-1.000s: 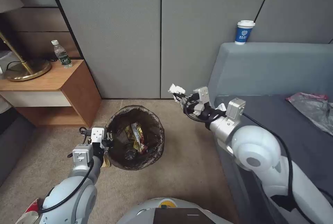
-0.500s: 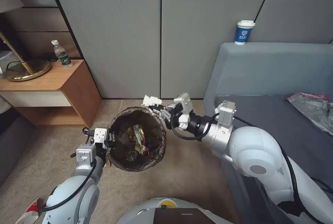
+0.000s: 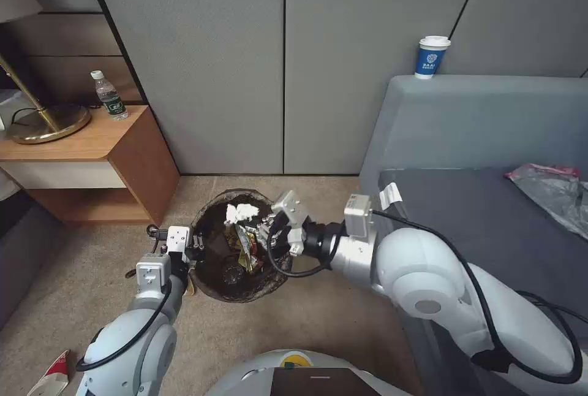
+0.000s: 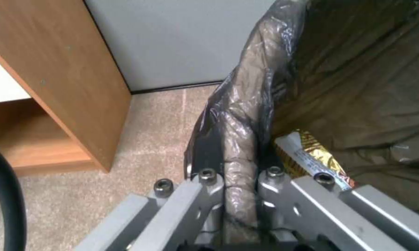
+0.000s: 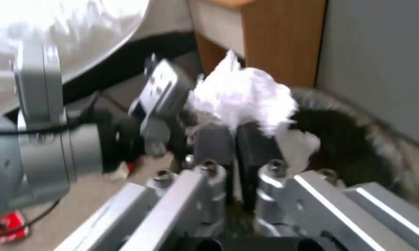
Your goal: Pick up the trash bin, then pick up the garbage from the floor and place it into the trash bin.
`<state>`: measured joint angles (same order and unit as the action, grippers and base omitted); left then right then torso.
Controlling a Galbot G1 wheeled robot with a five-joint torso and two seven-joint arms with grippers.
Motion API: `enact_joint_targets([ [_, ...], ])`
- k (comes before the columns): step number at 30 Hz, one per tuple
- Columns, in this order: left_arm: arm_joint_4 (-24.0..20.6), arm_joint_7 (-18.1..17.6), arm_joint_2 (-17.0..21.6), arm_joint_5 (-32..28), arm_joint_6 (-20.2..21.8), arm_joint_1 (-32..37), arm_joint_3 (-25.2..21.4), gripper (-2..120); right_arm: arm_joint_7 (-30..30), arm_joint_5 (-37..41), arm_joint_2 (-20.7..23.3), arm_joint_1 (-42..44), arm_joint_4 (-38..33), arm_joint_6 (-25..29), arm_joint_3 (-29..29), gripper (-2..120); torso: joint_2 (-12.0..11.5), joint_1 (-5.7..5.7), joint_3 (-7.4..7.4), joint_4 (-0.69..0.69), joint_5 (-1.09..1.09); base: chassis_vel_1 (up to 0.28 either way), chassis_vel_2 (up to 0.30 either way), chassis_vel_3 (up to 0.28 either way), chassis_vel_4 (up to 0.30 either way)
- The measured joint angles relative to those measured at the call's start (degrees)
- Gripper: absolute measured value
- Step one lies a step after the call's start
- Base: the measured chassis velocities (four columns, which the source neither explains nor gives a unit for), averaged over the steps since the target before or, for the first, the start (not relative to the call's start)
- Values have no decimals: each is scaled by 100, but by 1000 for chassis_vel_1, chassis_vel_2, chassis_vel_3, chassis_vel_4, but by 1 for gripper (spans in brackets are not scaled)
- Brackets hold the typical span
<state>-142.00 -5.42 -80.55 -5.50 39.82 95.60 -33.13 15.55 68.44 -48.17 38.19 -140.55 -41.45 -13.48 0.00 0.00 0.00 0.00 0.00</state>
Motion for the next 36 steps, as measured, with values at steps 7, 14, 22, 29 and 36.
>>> enact_joint_targets([
  [7, 2, 2, -9, -12, 0, -31, -5, 2, 461, 332, -74, -162, 33, -83, -306, 31, 0, 0, 0, 0, 0, 0, 0, 0, 0],
  [14, 6, 5, -19, -22, -1, -41, -12, 2, 638, 389, -169, -243, 130, -83, -504, 61, 0, 0, 0, 0, 0, 0, 0, 0, 0],
  [22, 6, 7, -28, -26, -2, -42, -19, 2, 662, 388, -224, -270, 182, -79, -558, 89, 0, 0, 0, 0, 0, 0, 0, 0, 0],
  [29, 11, 9, -34, -27, -2, -48, -19, 2, 661, 380, -232, -293, 193, -77, -545, 100, 0, 0, 0, 0, 0, 0, 0, 0, 0],
  [36, 27, 12, -34, -28, -4, -48, -15, 2, 353, 287, -121, -238, 53, 388, 12, 100, 0, 0, 0, 0, 1, 0, 0, 0, 0],
])
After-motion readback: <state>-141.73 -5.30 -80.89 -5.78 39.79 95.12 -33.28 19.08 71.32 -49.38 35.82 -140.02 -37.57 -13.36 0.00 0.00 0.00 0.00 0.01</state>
